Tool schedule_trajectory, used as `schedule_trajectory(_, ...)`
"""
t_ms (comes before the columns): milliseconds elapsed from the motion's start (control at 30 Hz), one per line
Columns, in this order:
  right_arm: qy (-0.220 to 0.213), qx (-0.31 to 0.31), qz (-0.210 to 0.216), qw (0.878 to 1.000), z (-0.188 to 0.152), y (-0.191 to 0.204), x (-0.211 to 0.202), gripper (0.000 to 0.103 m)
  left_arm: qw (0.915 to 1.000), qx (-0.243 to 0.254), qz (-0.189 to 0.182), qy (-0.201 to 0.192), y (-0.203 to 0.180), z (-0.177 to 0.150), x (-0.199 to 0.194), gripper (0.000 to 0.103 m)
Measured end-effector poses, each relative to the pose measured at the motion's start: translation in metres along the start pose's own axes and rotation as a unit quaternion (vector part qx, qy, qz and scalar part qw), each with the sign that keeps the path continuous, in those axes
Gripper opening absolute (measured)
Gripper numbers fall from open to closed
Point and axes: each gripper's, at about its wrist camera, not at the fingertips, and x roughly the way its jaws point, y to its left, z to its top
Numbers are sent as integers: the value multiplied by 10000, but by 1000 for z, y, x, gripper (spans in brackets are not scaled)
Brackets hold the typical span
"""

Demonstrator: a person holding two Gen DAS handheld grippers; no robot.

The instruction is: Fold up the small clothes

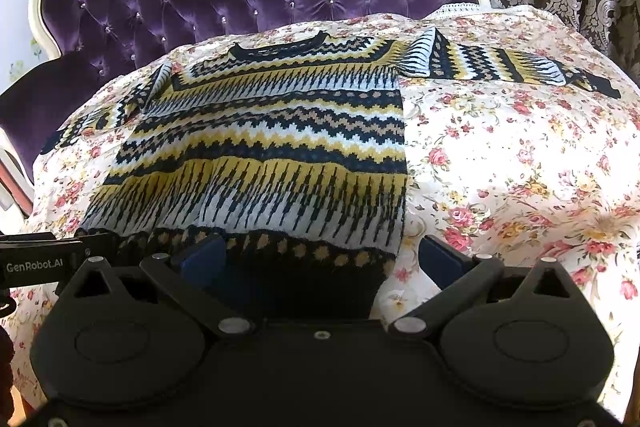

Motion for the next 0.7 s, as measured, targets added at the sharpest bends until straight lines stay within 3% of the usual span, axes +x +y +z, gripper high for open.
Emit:
schedule_trajectory(400,297,237,564,9977,13,-7,10,103,9996,-52,-247,-129,4,13,0,84)
schedule_trajectory(700,383,391,1204,9912,41,-22,23,103,9961,-224,-746,-403,15,39,3,84)
